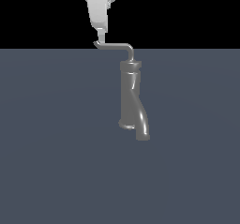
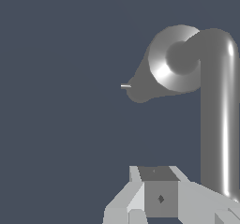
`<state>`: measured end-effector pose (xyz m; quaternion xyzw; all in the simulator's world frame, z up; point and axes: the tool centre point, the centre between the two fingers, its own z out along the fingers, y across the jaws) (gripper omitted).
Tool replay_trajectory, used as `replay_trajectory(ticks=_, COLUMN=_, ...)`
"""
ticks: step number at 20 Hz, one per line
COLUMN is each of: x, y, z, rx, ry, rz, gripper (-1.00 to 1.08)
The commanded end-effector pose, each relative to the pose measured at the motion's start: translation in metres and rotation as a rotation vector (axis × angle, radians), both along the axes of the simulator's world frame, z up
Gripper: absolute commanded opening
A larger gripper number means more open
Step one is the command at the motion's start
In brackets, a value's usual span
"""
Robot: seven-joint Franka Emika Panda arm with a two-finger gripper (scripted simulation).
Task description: Turn on the faucet by rotating a designated handle.
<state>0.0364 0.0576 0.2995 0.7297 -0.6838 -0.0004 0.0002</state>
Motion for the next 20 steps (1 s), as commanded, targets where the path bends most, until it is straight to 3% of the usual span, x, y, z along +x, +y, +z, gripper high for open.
replay_trajectory(ticks=1, x=-0.006, y=0.0, z=0.0, rx=0.0, ry=0.0, rz=0.0, gripper=-1.0)
replay_trajectory(ticks=20, x=-0.06, y=0.0, z=0.0, rx=0.0, ry=-0.001, rz=0.0, gripper=-1.0)
